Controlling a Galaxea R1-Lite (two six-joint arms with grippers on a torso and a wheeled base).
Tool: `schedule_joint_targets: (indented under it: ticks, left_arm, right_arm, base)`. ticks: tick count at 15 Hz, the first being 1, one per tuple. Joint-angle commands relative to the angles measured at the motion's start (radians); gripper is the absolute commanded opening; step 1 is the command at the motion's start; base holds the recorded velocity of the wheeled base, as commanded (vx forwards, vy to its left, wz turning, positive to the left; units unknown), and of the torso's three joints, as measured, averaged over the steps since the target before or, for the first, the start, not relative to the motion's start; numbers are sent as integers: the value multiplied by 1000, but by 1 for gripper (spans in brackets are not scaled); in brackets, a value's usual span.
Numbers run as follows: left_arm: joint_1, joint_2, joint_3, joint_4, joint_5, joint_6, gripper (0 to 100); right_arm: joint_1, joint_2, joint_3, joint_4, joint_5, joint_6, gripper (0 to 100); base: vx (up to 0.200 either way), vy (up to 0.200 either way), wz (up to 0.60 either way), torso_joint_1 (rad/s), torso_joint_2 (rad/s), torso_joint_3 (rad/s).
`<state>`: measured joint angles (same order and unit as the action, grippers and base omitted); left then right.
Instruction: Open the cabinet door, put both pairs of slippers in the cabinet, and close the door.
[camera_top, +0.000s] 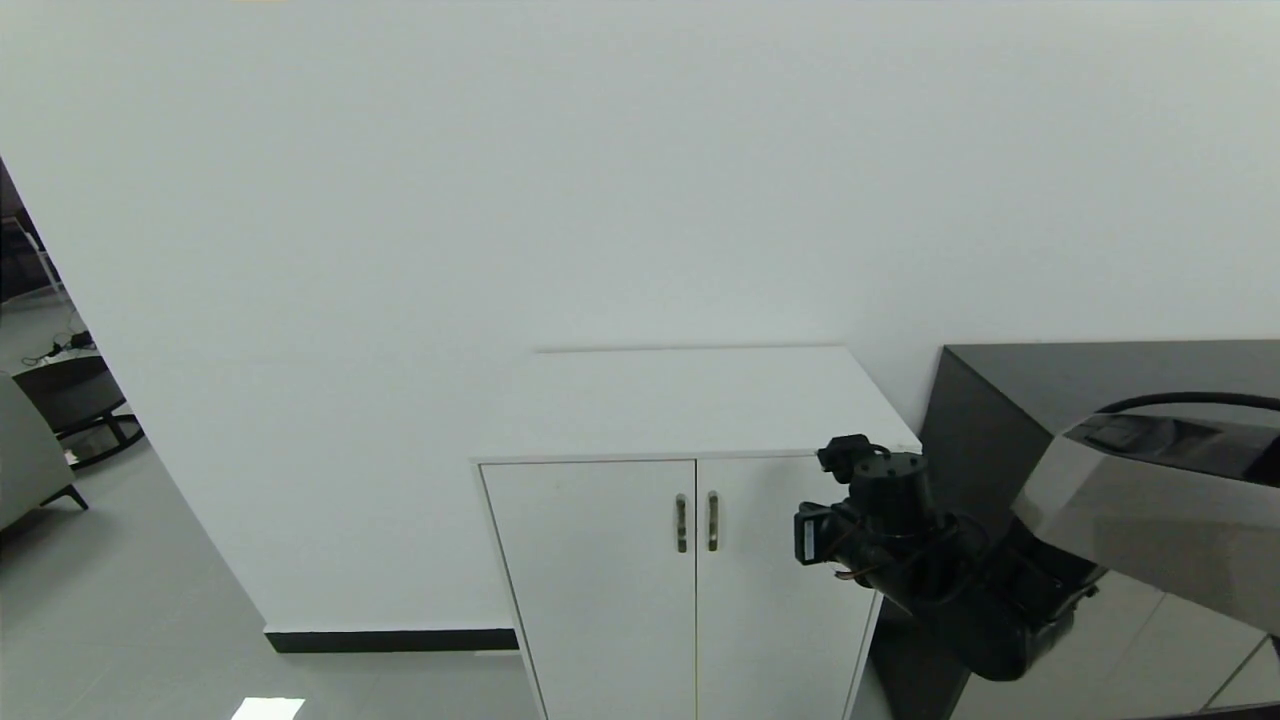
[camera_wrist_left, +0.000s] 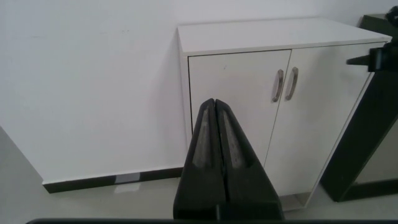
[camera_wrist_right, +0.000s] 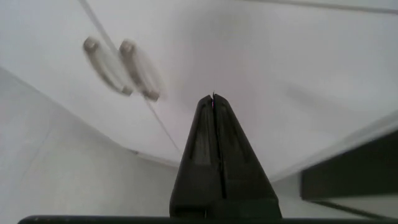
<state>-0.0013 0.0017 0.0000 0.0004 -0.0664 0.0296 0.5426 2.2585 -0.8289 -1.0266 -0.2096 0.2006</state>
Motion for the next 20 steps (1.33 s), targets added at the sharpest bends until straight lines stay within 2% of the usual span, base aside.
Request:
schedule_joint_targets:
  ticks: [1, 4, 9, 10, 13, 16, 18, 20]
  left_arm:
    - [1, 1, 0, 0, 0, 0, 0]
    - [0, 1, 0, 1, 2, -3, 0]
    - [0, 1, 0, 1, 3, -3, 0]
    - [0, 1, 0, 0, 3, -3, 0]
    - [0, 1, 0, 0, 5, -5, 0]
    - [0, 1, 0, 1, 5, -5, 0]
    - [1, 1, 0, 1, 5, -5, 0]
    - [0, 1, 0, 0, 5, -5, 0]
  right_arm:
    - [10, -261, 255, -30, -80, -4, 0]
    - [-35, -542, 527, -35, -88, -40, 0]
    - [-231, -829, 829, -21, -77, -170, 0]
    - [-231, -876, 829, 16, -76, -167, 0]
    - [-228, -1153, 829, 353, 39, -221, 0]
    - [-225, -1323, 829, 542, 125, -225, 0]
    - [-184, -1481, 826, 698, 211, -225, 0]
    - [-147, -1574, 824, 793, 213, -225, 0]
  base:
    - [0, 0, 0, 0, 0, 0]
    - [0, 0, 0, 0, 0, 0]
    - [0, 0, 0, 0, 0, 0]
    - [0, 0, 0, 0, 0, 0]
    - [0, 0, 0, 0, 0, 0]
    - [0, 0, 0, 0, 0, 0]
    - [0, 0, 0, 0, 0, 0]
    - [0, 0, 0, 0, 0, 0]
